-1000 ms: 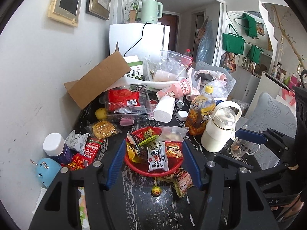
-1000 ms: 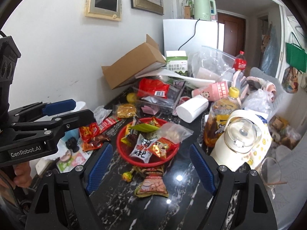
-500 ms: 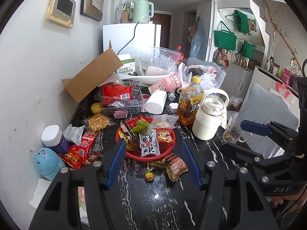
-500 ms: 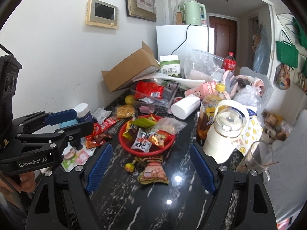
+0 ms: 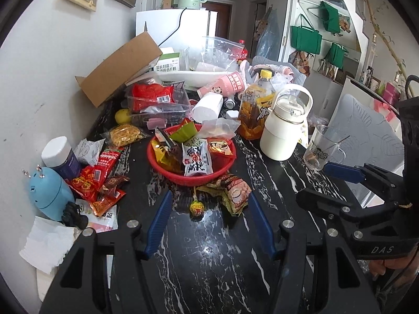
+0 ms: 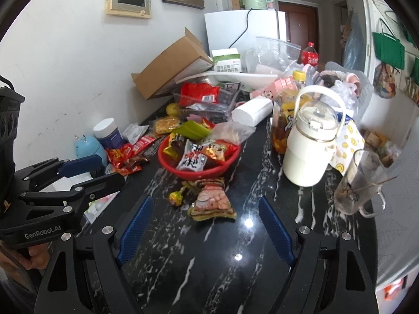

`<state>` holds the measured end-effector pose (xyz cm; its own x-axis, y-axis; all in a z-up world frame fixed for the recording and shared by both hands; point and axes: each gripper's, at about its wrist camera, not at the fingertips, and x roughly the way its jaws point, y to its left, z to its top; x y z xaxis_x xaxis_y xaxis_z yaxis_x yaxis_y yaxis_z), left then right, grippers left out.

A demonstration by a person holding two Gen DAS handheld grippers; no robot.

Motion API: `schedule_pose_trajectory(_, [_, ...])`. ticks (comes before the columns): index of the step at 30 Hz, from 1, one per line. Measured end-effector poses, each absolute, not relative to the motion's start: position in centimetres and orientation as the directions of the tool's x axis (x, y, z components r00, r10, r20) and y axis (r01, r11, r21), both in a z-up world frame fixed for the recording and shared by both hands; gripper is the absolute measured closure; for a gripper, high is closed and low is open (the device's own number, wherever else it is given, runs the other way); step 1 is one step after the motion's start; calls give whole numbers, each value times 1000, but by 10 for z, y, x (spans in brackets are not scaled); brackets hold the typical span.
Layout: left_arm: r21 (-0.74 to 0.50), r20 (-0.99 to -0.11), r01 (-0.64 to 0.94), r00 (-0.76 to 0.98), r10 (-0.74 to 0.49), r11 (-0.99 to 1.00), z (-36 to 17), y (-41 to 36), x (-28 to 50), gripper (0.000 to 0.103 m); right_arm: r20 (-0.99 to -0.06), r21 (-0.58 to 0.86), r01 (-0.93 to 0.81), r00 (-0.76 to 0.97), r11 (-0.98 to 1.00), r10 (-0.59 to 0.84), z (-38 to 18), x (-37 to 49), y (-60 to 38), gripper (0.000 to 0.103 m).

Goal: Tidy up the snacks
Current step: 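Grasp the yellow lollipop with the left tool while the right tool grasps the cereal packet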

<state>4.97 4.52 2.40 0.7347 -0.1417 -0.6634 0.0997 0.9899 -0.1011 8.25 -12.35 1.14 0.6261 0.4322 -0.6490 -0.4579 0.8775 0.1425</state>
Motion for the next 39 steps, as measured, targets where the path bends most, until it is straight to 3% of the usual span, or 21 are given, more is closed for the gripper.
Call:
schedule_pose_trajectory(23, [-163,-786,71,594,-172,984,-77,66,106,44,-758,265,-448,451,854,471,-77,149,-102,20])
schedule_pose_trajectory(33, [-182,-787,99,582,-205,978,-92,70,130,44,-785,286,-468,386,836,485,-98,190,-87,20])
schedule_pose_trajectory(35, [-189,-783,117,582,-222,975,-94,67,134,44,-784,294,-474,377,830,493,-100,193,-86,22])
schedule_pose_trajectory(38, [-178,-786,132,577,-222,975,-97,61,139,44,-787,305,-478,360,824,500,-103,197,-86,35])
schedule_pose_trajectory(39, [-176,-785,139,578,-224,975,-98,59,140,51,-789,313,-477,350,821,504,-105,198,-86,39])
